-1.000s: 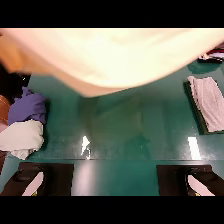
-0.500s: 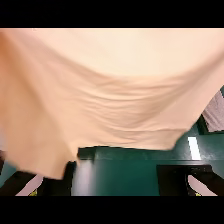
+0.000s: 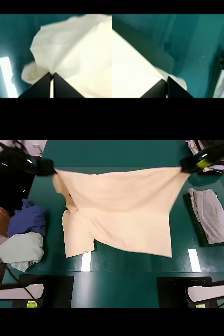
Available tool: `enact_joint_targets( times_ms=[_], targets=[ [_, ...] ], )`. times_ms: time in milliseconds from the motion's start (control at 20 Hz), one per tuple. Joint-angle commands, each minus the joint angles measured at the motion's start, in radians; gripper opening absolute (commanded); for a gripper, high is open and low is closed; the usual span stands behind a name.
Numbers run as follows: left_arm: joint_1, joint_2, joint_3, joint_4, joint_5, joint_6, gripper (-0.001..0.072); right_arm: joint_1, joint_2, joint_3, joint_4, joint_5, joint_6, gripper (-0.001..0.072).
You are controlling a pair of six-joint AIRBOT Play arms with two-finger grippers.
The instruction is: Fold the shirts.
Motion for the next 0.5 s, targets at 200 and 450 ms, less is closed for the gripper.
enact_joint_targets(
  times_ms=[200, 450],
  targets=[
    [0.010, -0.111, -0.016, 0.075, -0.001, 0.010, 0.0607, -0.003, -0.134, 0.001, 0.016, -0.002, -0.006, 0.0389],
    [0.118, -0.026, -0.107, 0.068, -0.215, 0.042, 0.0607, -0.134, -0.007, -0.097, 0.477, 0.098, -0.054, 0.0385]
  ],
)
